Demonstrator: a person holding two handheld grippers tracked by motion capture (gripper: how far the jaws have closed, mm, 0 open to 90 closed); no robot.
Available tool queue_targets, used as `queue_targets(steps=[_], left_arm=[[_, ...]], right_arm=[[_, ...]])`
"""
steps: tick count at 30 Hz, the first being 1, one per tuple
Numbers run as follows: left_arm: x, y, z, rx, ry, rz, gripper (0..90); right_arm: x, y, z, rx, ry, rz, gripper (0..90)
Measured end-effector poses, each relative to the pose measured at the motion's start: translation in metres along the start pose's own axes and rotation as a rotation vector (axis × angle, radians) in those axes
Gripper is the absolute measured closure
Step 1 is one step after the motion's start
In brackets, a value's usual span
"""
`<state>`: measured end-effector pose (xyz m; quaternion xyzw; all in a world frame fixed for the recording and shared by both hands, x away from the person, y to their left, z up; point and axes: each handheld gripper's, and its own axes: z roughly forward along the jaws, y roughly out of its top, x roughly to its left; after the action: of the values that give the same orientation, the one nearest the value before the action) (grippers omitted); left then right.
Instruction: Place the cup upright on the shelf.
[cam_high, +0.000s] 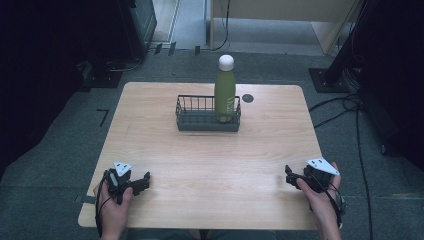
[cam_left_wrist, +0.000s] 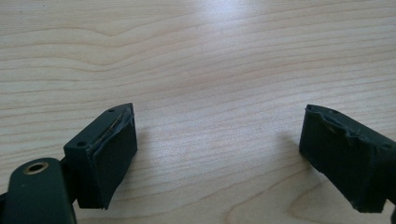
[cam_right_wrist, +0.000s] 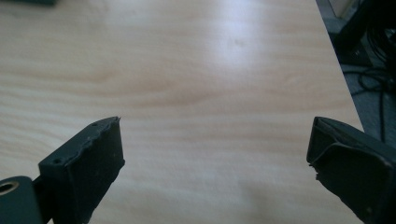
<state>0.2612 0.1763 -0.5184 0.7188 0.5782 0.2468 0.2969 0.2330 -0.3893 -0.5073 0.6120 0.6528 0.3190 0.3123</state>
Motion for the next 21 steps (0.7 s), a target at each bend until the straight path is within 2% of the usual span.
queue_targets(steps=[1,2,3,5,6,8,9,12,14,15,21], left_arm=[[0.000,0.000,0.000,0.000,0.000,0.000,11.7],[0.000,0.000,0.000,0.000,0.000,0.000,11.7],[0.000,0.000,0.000,0.000,0.000,0.000,11.7],[0.000,0.000,0.000,0.000,0.000,0.000,11.8],[0.000,0.000,0.000,0.000,0.000,0.000,11.7],[0.000,0.000,0.000,0.000,0.001,0.002,11.7],[0.000,0.000,0.000,0.000,0.000,0.002,11.7],[0.000,0.000,0.000,-0.001,0.000,0.002,11.7],[0.000,0.000,0.000,0.000,0.000,0.001,11.7],[0.000,0.000,0.000,0.000,0.000,0.002,11.7],[0.000,0.000,0.000,0.000,0.001,0.002,11.7]], right_arm=[[-0.001,-0.007,0.001,0.043,-0.024,-0.011,3.8],[-0.001,-0.007,0.001,0.043,-0.024,-0.011,3.8],[-0.003,-0.013,0.002,0.073,-0.035,-0.014,4.1],[-0.004,-0.015,0.002,0.079,-0.035,-0.015,4.1],[-0.006,-0.021,0.002,0.100,-0.038,-0.015,3.2],[-0.006,-0.023,0.002,0.095,-0.030,-0.001,3.4],[-0.009,-0.026,-0.001,0.107,-0.009,0.019,2.0],[-0.008,-0.028,-0.004,0.104,-0.010,0.010,1.8],[-0.007,-0.029,-0.005,0.111,0.016,0.010,1.8],[-0.006,-0.029,-0.004,0.126,0.036,0.027,0.0],[-0.004,-0.027,-0.001,0.129,0.032,0.032,0.0]])
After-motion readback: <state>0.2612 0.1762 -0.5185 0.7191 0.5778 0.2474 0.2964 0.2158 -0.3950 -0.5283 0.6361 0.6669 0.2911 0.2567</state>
